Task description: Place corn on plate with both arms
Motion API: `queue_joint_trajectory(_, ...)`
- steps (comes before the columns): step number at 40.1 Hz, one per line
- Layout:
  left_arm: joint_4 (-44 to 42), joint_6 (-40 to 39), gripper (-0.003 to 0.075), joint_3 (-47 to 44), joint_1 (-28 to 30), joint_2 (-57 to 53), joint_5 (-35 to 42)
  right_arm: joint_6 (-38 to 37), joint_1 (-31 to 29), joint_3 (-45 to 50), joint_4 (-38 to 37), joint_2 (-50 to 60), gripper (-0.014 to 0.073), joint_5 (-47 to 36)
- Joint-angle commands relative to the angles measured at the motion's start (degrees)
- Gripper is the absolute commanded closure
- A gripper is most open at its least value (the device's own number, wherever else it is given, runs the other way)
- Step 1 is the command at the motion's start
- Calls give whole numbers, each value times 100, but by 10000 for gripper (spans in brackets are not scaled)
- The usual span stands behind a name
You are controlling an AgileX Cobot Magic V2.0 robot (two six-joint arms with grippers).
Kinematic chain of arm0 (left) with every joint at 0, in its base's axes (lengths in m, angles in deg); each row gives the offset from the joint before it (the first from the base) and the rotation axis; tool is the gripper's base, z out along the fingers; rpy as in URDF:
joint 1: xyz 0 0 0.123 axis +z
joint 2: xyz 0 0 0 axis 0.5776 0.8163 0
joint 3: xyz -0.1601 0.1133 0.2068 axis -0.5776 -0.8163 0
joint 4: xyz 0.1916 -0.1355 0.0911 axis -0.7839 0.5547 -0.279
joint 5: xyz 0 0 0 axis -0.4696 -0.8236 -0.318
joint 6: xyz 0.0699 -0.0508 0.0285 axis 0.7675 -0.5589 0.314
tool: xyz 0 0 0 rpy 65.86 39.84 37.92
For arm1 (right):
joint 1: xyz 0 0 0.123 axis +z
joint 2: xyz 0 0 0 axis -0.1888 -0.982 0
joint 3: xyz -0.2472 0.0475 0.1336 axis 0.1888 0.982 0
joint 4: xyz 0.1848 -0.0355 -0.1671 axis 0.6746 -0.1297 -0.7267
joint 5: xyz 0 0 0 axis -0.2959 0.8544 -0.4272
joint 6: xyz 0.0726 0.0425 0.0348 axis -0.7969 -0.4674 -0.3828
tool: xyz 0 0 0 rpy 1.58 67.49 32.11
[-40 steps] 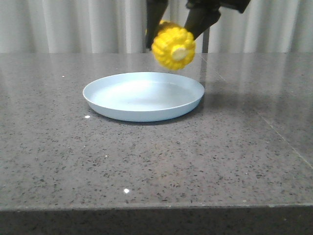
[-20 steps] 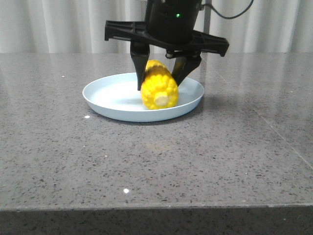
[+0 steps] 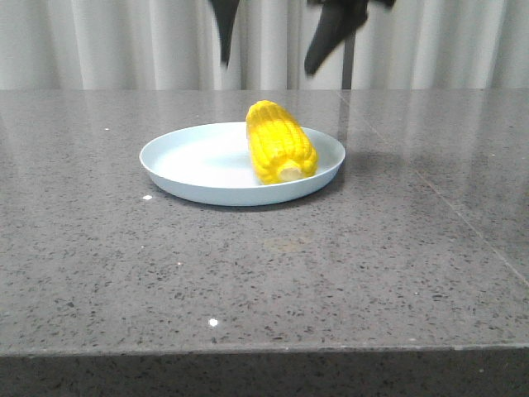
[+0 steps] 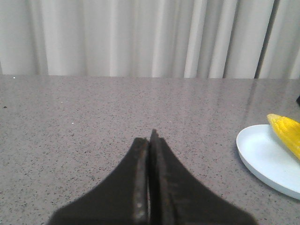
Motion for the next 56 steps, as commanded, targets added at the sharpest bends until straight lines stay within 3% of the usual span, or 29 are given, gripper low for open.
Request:
queue_joint_trajectory(1, -21, -68, 741, 154, 20, 55, 461, 347, -217, -508, -189, 357, 184, 183)
queue_joint_trajectory(8, -21, -68, 741, 154, 20, 55, 461, 740, -682, -617, -125, 465, 468, 702)
queue_joint_trajectory(19, -21, -68, 741, 154, 20, 55, 461, 1482, -1770, -570, -70, 1033, 657, 1226)
queue_joint_trajectory(28, -21, -68, 741, 154, 20, 55, 461, 2027, -2471, 274, 154, 1856, 659, 954)
queue_joint_trajectory(37, -21, -68, 741, 154, 20, 55, 461, 2445, -2749, 2175, 352, 3052, 657, 72)
queue_joint_trajectory(47, -21, -68, 741, 154, 20, 55, 461, 2758, -2744, 4798, 322, 4828, 658, -1598)
queue_joint_trajectory(56, -21, -68, 741, 154, 20, 55, 461, 2758, -2744, 6784, -188, 6881, 662, -3030)
